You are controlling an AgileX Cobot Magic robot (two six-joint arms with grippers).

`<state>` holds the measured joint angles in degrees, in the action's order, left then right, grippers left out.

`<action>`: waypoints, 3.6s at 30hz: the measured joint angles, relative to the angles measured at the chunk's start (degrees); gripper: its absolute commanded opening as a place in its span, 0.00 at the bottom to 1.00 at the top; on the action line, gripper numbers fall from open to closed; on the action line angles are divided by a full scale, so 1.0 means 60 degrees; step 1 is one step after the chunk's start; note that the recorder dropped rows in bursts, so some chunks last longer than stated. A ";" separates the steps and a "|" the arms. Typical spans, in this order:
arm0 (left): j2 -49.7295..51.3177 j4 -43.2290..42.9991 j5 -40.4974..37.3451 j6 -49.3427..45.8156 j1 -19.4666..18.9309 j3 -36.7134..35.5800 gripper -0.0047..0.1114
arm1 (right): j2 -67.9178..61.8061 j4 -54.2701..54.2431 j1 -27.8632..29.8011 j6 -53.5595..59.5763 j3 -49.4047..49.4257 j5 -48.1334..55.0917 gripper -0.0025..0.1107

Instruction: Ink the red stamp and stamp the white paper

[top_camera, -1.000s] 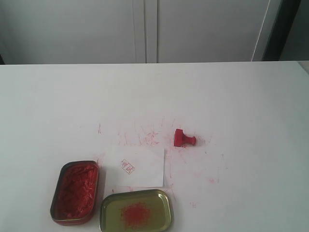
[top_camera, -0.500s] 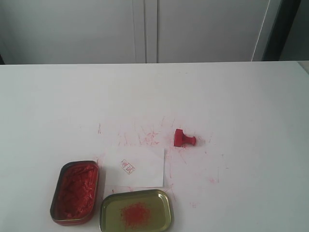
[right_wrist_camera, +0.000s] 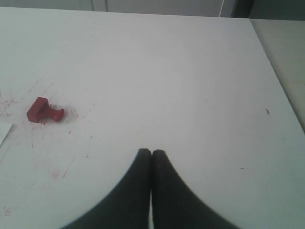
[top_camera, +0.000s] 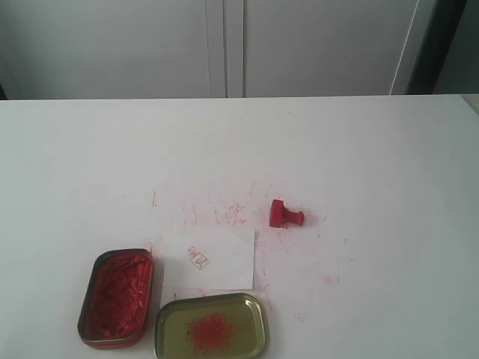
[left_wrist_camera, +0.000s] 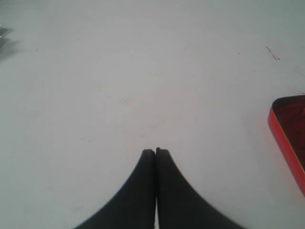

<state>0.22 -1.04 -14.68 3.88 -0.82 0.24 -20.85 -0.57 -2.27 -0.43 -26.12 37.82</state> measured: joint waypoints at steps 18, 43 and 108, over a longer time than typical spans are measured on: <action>0.0000 0.0000 0.0000 0.0000 0.0000 0.0000 0.04 | 0.0914 0.0000 0.0000 0.0000 0.0000 0.0000 0.02; 0.0000 0.0000 0.0000 0.0000 0.0000 0.0000 0.04 | 0.3393 0.0035 0.0000 0.0000 0.0874 -0.0611 0.02; 0.0000 0.0000 0.0000 0.0000 0.0000 0.0000 0.04 | 0.3430 0.0436 0.0069 0.0000 0.4311 -0.2828 0.02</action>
<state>0.22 -1.04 -14.68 3.88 -0.82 0.24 -0.27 2.05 -1.86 -0.43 -0.25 20.85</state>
